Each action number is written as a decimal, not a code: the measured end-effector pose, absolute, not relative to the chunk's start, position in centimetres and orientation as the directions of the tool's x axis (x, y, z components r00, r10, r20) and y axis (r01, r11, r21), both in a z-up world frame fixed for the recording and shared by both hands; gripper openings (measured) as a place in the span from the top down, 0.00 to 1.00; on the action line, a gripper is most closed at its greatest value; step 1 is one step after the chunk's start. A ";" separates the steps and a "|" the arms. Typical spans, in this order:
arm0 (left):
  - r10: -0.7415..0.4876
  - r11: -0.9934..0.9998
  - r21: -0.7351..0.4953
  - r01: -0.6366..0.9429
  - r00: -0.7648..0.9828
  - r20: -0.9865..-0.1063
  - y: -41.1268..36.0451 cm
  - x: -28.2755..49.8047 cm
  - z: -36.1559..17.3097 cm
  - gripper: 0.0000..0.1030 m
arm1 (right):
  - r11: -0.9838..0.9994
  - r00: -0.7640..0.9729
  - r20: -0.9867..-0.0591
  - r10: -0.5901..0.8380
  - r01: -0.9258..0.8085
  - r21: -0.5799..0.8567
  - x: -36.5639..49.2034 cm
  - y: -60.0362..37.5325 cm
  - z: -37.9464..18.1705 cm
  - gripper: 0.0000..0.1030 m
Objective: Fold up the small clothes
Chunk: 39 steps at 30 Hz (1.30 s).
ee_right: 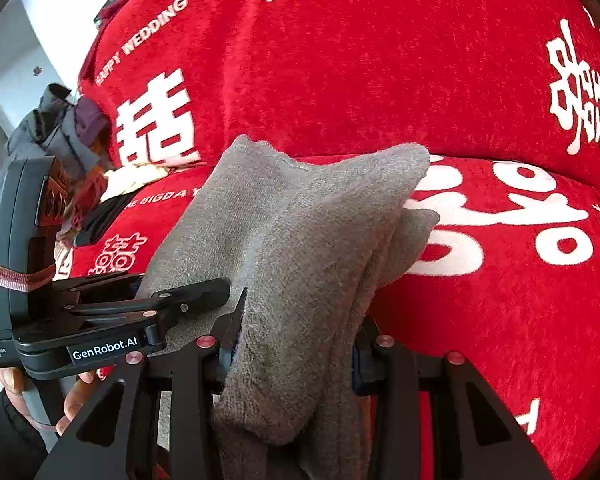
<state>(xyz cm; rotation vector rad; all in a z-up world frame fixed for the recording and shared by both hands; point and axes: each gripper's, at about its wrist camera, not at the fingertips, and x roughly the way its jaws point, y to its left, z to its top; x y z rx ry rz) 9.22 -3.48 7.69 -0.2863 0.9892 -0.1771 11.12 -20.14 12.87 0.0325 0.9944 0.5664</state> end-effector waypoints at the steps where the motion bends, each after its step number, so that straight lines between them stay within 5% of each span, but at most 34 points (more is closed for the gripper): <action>1: -0.275 0.949 -0.316 0.017 0.539 -0.796 -3.2 8.7 7.6 0.58 | 0.854 0.412 -0.782 0.467 -0.440 0.278 10.5 -19.8 12.9 0.59; 15: -0.264 0.950 -0.312 -0.011 0.507 -0.821 -0.8 1.6 2.7 0.58 | 0.839 0.336 -0.816 0.471 -0.458 0.296 3.9 -17.4 8.3 0.59; 17: -0.281 0.942 -0.335 -0.014 0.513 -0.811 -0.4 1.3 2.0 0.55 | 0.844 0.330 -0.818 0.472 -0.437 0.310 3.8 -18.0 7.2 0.59; 21: -0.270 0.944 -0.329 -0.023 0.521 -0.810 0.2 0.9 1.4 0.35 | 0.842 0.316 -0.809 0.496 -0.403 0.358 3.8 -19.4 6.3 0.56; 23: -0.250 0.948 -0.315 -0.035 0.529 -0.811 0.6 0.6 1.2 0.25 | 0.844 0.309 -0.811 0.497 -0.391 0.368 3.9 -19.8 5.9 0.46; 29: -0.243 0.929 -0.356 -0.100 0.561 -0.791 3.7 -1.3 2.7 0.24 | 0.874 0.361 -0.805 0.471 -0.316 0.369 3.8 -22.0 7.5 0.40; 32: -0.207 0.934 -0.339 -0.116 0.597 -0.775 4.3 -2.1 4.2 0.24 | 0.864 0.432 -0.765 0.477 -0.391 0.317 2.3 -21.5 10.5 0.36; 36: -0.027 0.975 -0.148 -0.167 0.570 -0.821 3.2 -1.4 3.4 0.24 | 0.770 0.361 -0.755 0.547 -0.571 0.284 0.2 -18.1 11.2 0.32; 39: -0.041 0.965 -0.176 -0.192 0.552 -0.833 3.9 -1.2 2.2 0.24 | 0.774 0.338 -0.813 0.474 -0.601 0.201 0.0 -16.4 8.4 0.33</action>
